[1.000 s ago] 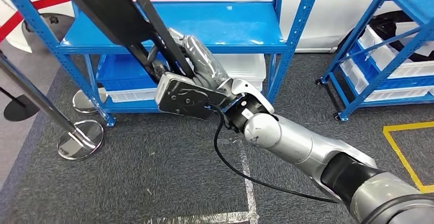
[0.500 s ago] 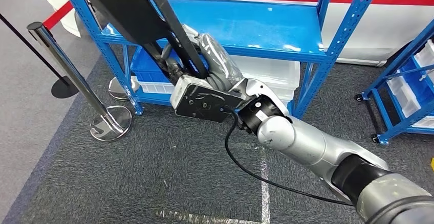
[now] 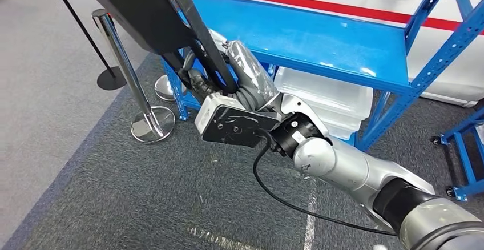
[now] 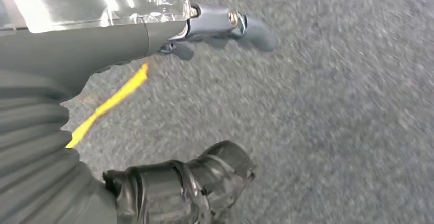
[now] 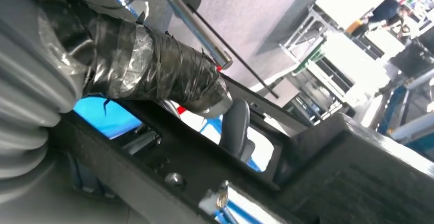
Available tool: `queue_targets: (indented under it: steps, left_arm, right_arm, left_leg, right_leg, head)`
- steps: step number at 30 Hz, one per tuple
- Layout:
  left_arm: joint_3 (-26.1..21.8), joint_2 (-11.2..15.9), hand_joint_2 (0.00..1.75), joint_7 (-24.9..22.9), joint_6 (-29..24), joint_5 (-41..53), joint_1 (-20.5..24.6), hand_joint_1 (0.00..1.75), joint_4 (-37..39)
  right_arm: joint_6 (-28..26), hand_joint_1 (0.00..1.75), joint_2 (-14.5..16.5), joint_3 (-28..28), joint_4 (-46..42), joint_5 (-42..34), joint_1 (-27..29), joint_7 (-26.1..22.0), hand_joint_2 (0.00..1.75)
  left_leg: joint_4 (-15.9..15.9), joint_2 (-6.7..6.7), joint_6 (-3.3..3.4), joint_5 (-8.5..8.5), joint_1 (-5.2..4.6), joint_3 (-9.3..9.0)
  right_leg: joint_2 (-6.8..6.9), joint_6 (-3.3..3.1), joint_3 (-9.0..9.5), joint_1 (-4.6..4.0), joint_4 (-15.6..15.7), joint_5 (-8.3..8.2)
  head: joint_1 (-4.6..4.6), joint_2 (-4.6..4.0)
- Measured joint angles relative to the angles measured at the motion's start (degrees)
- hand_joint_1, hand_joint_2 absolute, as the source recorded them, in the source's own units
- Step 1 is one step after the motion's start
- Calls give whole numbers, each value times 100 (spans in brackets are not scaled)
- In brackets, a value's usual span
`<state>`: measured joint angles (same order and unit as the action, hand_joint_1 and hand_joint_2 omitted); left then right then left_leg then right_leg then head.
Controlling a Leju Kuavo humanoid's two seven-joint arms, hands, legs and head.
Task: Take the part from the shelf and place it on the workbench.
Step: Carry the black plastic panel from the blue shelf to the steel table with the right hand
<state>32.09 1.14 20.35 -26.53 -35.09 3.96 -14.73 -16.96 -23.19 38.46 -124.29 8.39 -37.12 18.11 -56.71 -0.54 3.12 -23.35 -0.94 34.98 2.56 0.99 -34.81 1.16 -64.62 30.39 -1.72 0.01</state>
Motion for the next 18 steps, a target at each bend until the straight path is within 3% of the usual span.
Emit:
queue_targets:
  steps: [2, 3, 4, 6, 8, 10, 12, 14, 16, 18]
  left_arm:
    - [1, 2, 175, 16, -1, -1, 26, 0, 0]
    - [2, 4, 175, 22, 0, -1, 34, 0, 0]
    - [2, 5, 175, 26, 0, -1, 36, 0, 0]
    - [2, 8, 175, 31, 1, -1, 28, 0, 0]
    - [2, 10, 175, 32, 2, -1, 24, 0, 0]
    - [2, 14, 175, 30, 3, 1, 28, 0, 0]
    - [3, 14, 175, 25, 4, 2, 5, 0, 0]
    - [4, 9, 175, 20, 4, 1, -18, 0, 0]
    - [5, 8, 175, 19, 4, 1, 0, 0, 0]
    - [6, 9, 175, 19, 4, 1, 21, 0, 0]
  right_arm:
    - [1, 175, -25, -15, -16, -1, 10, -9, 175]
    - [2, 175, -36, -16, -21, -1, 20, -12, 175]
    - [3, 175, -44, -16, -23, -2, 30, -12, 175]
    - [4, 175, -56, -17, -25, -1, 36, -12, 175]
    - [4, 175, -61, -19, -34, -1, 36, -13, 175]
    - [8, 175, -67, -21, -51, -2, 41, -13, 175]
    - [14, 175, -73, -22, -66, -2, 36, -12, 175]
    - [21, 175, -74, -24, -80, -1, 20, -12, 175]
    - [35, 175, -77, -26, -100, 3, 11, -10, 175]
    - [51, 175, -81, -27, -110, 10, 9, 0, 175]
  left_leg:
    - [4, 130, 35, 11, -2, -12]
    - [-9, 209, 36, 5, 0, -10]
    - [-29, 293, 30, -6, 5, -8]
    - [-119, 476, -10, -55, 32, 4]
    - [-281, 642, -85, -130, 56, 81]
    - [-393, 778, -154, -161, 74, 196]
    - [-409, 872, -204, -149, 97, 263]
    - [-573, 620, -255, -228, 87, 359]
    - [-1132, 231, -304, -477, 86, 647]
    - [-1772, 111, -326, -686, 111, 1007]
  right_leg:
    - [-208, -1, -349, -9, -690, 300]
    - [-239, 9, -495, -6, -940, 356]
    - [-250, 24, -562, 3, -1013, 310]
    - [-322, 74, -396, 49, -552, -60]
    - [-610, 119, -140, 120, 57, -316]
    - [-768, 103, -71, 132, 242, -306]
    - [-634, 37, -60, 112, 259, -314]
    - [-485, -30, -16, 111, 290, -316]
    - [-325, -78, 27, 87, 311, -303]
    - [-156, -101, 44, 57, 313, -280]
  head:
    - [-2, 0]
    - [-5, -1]
    - [-5, -1]
    - [-6, -1]
    - [-1, -1]
    - [0, 0]
    - [-3, 1]
    - [4, 0]
    - [11, 0]
    - [11, 1]
